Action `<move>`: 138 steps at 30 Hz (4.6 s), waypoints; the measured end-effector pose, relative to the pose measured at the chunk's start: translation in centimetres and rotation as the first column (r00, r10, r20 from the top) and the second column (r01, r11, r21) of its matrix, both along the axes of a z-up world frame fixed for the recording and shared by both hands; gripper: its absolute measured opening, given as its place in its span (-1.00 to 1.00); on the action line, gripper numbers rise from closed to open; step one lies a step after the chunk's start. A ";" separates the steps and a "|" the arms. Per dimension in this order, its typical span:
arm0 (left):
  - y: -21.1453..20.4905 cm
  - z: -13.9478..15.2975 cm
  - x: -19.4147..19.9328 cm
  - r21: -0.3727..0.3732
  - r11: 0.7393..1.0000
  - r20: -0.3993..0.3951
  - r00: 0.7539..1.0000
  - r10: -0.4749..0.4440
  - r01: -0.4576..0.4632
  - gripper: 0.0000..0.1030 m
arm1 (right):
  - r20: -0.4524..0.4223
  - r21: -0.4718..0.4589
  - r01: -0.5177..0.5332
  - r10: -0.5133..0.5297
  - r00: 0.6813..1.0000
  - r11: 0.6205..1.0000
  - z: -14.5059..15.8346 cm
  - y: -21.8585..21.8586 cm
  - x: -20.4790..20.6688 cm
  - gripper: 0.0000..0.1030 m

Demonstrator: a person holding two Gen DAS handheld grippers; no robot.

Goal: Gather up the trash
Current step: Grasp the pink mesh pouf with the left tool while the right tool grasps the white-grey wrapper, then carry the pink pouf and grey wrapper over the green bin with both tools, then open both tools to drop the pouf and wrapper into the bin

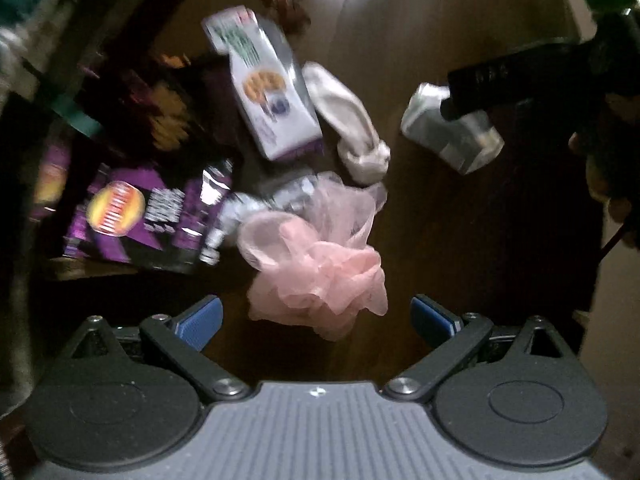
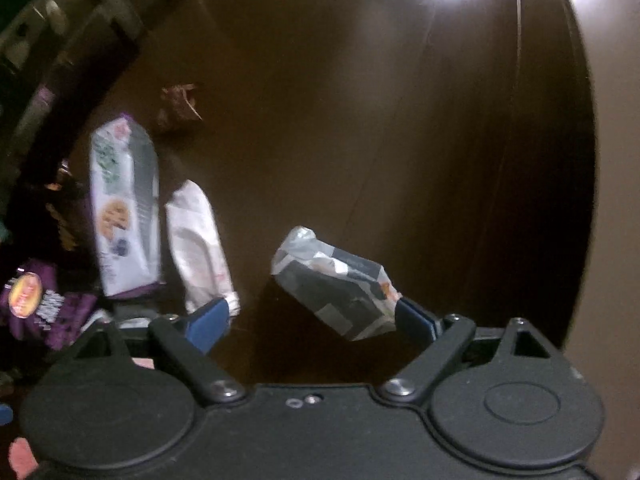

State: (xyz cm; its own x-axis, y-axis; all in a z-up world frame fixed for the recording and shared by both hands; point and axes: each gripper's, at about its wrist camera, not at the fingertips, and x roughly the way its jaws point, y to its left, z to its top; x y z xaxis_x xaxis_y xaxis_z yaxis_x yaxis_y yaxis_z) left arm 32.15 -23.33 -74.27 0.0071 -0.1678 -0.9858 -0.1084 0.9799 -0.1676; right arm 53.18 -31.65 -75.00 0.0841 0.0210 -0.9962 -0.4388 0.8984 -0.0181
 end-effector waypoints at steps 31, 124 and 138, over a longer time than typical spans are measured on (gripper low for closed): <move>-1.0 -4.8 1.3 0.020 0.999 -0.109 0.993 -0.048 0.050 -0.28 | 0.146 -0.065 -0.007 0.017 0.989 0.998 -1.8 -1.6 -2.3 -1.00; 37.6 59.5 -7.6 0.190 0.941 0.297 0.930 0.217 -0.280 -0.28 | 0.251 0.283 -0.423 0.359 0.899 0.861 60.8 37.5 -22.6 -0.94; 39.1 53.7 -4.9 0.199 0.946 0.193 0.957 0.217 -0.255 -0.25 | 0.249 0.209 -0.491 0.440 0.863 0.845 57.3 41.1 -23.5 -0.93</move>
